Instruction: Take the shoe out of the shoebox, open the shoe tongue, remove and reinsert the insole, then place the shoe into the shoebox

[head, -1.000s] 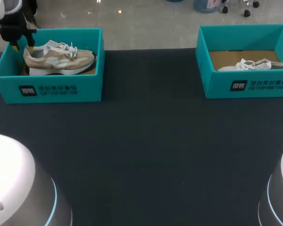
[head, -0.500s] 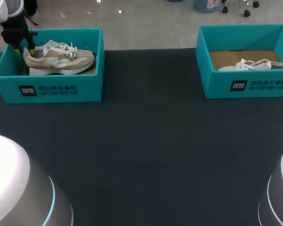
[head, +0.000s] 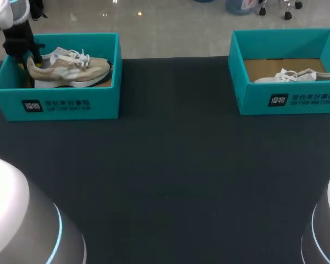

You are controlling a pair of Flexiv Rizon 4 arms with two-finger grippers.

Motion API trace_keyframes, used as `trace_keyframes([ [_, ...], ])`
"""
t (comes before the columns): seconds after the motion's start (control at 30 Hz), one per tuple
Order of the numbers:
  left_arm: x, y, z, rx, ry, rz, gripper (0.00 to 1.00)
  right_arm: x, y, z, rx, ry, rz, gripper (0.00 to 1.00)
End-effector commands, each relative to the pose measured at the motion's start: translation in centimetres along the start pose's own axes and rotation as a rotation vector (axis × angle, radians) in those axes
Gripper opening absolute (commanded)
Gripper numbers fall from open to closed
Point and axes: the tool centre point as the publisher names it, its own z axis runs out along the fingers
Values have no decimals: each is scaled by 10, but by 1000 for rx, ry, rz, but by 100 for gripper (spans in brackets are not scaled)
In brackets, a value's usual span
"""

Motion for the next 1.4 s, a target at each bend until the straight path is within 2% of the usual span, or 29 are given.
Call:
trace_keyframes([
  [0.03, 2, 10, 7, 19, -3, 1, 50, 0, 1, 0, 2, 0, 0, 100],
  [0.43, 6, 7, 14, 34, 11, 4, 46, 0, 1, 0, 2, 0, 0, 100],
  [0.63, 6, 7, 18, 48, 15, 14, 32, 0, 1, 0, 2, 0, 0, 100],
  [0.73, 6, 7, 19, 52, 16, 18, 14, 0, 1, 0, 2, 0, 0, 100],
  [0.77, 6, 8, 19, 53, 16, 19, 2, 0, 1, 0, 2, 0, 0, 100],
  [0.83, 7, 8, 16, 56, 16, 23, 0, 0, 1, 0, 2, 0, 0, 100],
  [1.13, 11, 5, -22, 72, 31, 20, 0, 0, 1, 0, 2, 0, 0, 100],
  [1.4, 15, 5, -80, 60, 31, -39, 0, 0, 1, 0, 2, 0, 0, 100],
])
